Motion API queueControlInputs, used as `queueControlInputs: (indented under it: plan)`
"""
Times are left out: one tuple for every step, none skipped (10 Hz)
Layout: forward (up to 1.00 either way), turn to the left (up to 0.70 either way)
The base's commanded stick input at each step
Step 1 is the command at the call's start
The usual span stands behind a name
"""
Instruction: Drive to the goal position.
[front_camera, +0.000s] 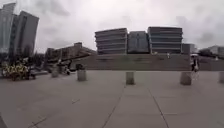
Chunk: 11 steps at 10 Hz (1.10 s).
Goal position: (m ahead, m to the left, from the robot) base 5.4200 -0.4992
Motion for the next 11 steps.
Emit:
queueControlInputs:
  plan:
    - [0.60, 0.00]
    - [0.60, 0.00]
    - [0.60, 0.00]
    - [0.60, 0.00]
    - [0.60, 0.00]
    - [0.60, 0.00]
    - [0.60, 0.00]
    - [0.60, 0.00]
    - [0.60, 0.00]
    - [0.60, 0.00]
    - [0.60, 0.10]
